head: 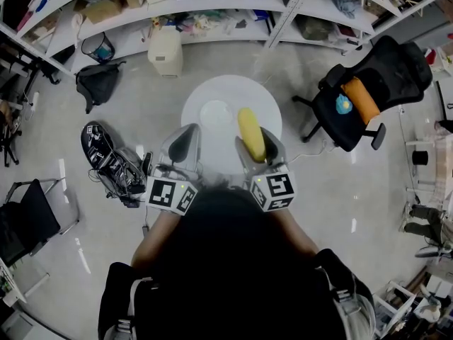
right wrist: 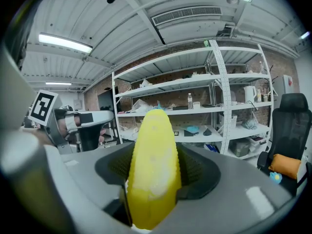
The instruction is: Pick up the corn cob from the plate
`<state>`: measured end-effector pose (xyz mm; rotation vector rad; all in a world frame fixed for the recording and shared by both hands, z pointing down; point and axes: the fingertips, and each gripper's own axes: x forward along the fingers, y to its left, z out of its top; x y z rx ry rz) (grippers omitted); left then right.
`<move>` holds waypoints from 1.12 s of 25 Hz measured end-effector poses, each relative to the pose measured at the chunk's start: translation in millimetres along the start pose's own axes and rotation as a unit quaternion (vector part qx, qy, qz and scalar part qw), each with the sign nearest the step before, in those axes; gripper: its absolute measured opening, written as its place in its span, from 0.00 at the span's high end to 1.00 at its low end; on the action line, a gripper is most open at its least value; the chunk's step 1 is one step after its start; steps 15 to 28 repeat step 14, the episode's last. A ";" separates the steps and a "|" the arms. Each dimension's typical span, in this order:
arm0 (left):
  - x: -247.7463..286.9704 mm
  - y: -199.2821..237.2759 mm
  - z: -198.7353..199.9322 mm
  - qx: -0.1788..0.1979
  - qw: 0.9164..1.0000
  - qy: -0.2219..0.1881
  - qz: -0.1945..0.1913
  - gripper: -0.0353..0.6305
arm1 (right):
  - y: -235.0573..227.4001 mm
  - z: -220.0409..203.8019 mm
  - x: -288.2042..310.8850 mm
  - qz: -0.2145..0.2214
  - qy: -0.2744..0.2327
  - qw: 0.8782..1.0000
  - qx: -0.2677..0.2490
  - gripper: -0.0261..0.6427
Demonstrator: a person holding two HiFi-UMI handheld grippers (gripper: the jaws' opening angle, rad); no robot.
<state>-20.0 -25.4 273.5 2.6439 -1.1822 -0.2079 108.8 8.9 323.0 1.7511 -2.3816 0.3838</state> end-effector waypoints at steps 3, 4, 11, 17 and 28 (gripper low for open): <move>-1.7 1.4 -0.4 -0.001 1.000 -0.001 0.002 0.94 | 0.3 -1.4 -0.4 0.000 0.000 1.000 0.002 0.56; -2.2 2.1 -0.3 -0.001 1.000 -0.001 0.003 0.94 | 0.9 -1.4 0.0 0.000 0.000 1.000 0.002 0.56; -4.6 3.4 2.3 -0.001 1.000 -0.002 0.004 0.94 | 4.5 1.9 1.6 0.002 -0.002 1.000 0.002 0.56; -3.2 4.5 3.0 0.000 1.000 0.000 0.003 0.94 | 5.1 2.5 3.6 0.003 0.000 1.000 0.002 0.56; -3.2 4.5 3.0 0.000 1.000 0.000 0.003 0.94 | 5.1 2.5 3.6 0.003 0.000 1.000 0.002 0.56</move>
